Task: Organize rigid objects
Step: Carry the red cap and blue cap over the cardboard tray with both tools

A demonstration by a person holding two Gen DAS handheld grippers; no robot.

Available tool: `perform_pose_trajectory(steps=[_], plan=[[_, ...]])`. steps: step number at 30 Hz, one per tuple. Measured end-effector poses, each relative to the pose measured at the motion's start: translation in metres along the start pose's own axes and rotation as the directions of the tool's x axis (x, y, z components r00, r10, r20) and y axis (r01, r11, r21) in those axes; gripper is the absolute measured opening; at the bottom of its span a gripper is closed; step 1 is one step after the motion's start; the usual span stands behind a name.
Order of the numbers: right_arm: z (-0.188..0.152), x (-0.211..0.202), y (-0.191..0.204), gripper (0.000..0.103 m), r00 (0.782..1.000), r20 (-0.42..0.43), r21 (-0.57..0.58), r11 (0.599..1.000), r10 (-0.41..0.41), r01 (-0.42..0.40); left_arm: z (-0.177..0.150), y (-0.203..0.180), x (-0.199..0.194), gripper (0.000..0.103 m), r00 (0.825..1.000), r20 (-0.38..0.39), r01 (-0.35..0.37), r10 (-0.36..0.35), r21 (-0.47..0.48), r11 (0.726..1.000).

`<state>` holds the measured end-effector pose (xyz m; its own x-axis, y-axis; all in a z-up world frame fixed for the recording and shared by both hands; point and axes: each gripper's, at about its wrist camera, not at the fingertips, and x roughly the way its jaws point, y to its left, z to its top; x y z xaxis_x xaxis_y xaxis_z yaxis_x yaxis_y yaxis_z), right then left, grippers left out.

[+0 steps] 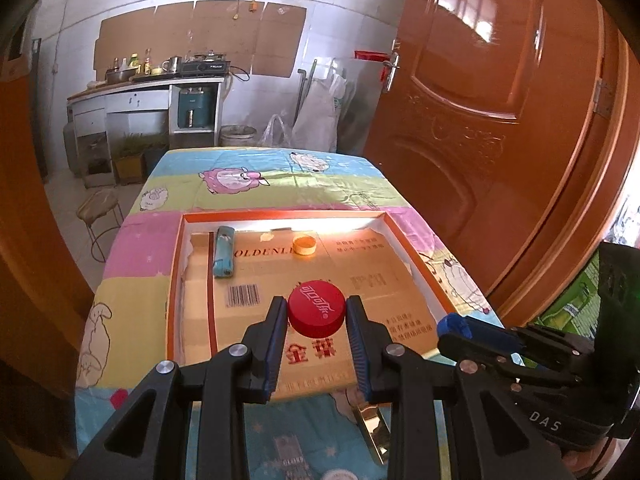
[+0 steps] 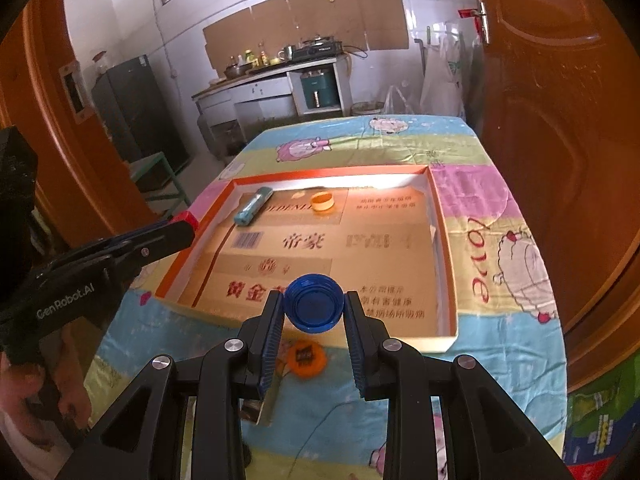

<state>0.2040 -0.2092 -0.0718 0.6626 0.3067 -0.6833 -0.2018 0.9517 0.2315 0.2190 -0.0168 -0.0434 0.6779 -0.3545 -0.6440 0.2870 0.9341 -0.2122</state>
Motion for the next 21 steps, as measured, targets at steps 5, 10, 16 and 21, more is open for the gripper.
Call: perform_pose_trajectory(steps=[5, 10, 16, 21], plan=[[0.014, 0.008, -0.007, 0.031, 1.000, 0.004, -0.004, 1.000, -0.005, 0.005, 0.014, 0.002, 0.013, 0.030, 1.000, -0.006, -0.011, 0.011, -0.002, 1.000], [0.026, 0.018, -0.015, 0.031, 1.000, 0.006, -0.009, 1.000, -0.012, 0.012, 0.026, 0.004, 0.027, 0.030, 1.000, -0.013, -0.016, 0.016, -0.010, 1.000], [0.040, 0.032, -0.024, 0.031, 1.000, 0.002, -0.029, 0.999, -0.021, 0.022, 0.041, 0.007, 0.048, 0.030, 0.999, -0.037, -0.035, 0.035, -0.011, 0.999], [0.053, 0.048, -0.031, 0.031, 1.000, -0.008, -0.041, 0.999, -0.029, 0.029, 0.049, 0.012, 0.065, 0.030, 0.997, -0.067, -0.044, 0.042, -0.024, 0.999]])
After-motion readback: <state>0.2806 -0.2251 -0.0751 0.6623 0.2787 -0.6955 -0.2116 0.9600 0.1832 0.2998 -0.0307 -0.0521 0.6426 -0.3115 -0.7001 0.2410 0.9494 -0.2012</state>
